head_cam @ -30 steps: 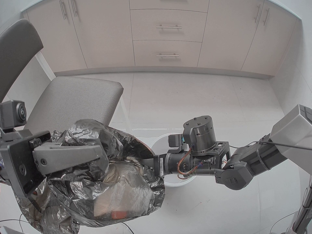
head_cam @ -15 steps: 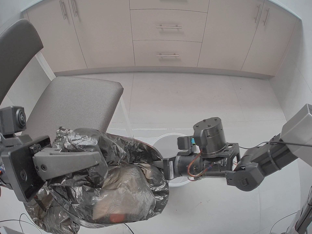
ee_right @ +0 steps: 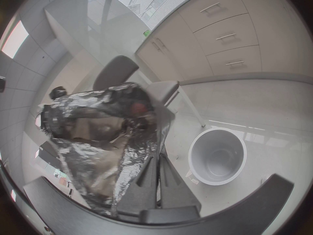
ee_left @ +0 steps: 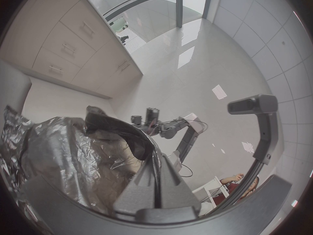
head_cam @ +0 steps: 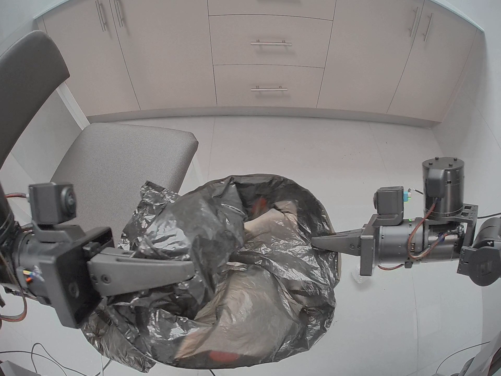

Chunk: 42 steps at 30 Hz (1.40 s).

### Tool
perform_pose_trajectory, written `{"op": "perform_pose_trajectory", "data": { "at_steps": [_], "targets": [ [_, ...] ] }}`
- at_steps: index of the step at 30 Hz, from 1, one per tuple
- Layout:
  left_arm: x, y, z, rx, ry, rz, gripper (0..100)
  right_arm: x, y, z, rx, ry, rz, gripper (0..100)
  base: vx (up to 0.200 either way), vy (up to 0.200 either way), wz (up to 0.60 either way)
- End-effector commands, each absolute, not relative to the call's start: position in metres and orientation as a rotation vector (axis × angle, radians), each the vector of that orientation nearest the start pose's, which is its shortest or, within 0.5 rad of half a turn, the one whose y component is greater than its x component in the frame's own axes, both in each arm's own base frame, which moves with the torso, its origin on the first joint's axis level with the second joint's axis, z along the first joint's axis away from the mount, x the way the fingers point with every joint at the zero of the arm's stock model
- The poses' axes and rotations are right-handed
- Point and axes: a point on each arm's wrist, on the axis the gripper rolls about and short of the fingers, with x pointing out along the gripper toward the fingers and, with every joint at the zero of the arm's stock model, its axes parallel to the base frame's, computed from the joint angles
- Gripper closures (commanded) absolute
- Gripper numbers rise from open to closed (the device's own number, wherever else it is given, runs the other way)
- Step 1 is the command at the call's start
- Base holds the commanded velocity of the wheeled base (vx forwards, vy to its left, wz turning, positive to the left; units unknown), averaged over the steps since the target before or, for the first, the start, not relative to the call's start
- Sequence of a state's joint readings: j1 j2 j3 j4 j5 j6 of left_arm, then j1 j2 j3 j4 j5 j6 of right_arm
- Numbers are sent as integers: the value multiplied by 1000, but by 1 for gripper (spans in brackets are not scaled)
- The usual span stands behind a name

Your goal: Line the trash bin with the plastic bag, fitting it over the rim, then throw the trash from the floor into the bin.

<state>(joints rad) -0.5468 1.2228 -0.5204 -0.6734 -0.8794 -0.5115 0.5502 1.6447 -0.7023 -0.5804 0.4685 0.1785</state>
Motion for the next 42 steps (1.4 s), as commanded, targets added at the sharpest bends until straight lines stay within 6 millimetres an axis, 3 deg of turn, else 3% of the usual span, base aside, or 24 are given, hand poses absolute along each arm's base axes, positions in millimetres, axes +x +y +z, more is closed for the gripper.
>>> {"op": "perform_pose_trajectory", "data": {
  "at_steps": [1, 8, 17, 22, 29, 42],
  "targets": [
    [182, -123, 192, -458, 523, -1323, 100, 206, 134, 190, 122, 415, 1066, 100, 0, 0, 0],
    [214, -147, 185, -461, 549, -1335, 100, 202, 136, 190, 105, 440, 1101, 100, 0, 0, 0],
    [217, -175, 191, -440, 542, -1409, 100, 198, 131, 191, 113, 434, 1090, 100, 0, 0, 0],
    [224, -181, 190, -449, 551, -1406, 100, 194, 128, 178, 106, 471, 1077, 100, 0, 0, 0],
    [229, -184, 184, -451, 569, -1400, 100, 198, 129, 177, 110, 475, 1075, 100, 0, 0, 0],
    [252, -218, 152, -445, 616, -1426, 100, 214, 130, 159, 115, 516, 1038, 100, 0, 0, 0]
  ]
}}
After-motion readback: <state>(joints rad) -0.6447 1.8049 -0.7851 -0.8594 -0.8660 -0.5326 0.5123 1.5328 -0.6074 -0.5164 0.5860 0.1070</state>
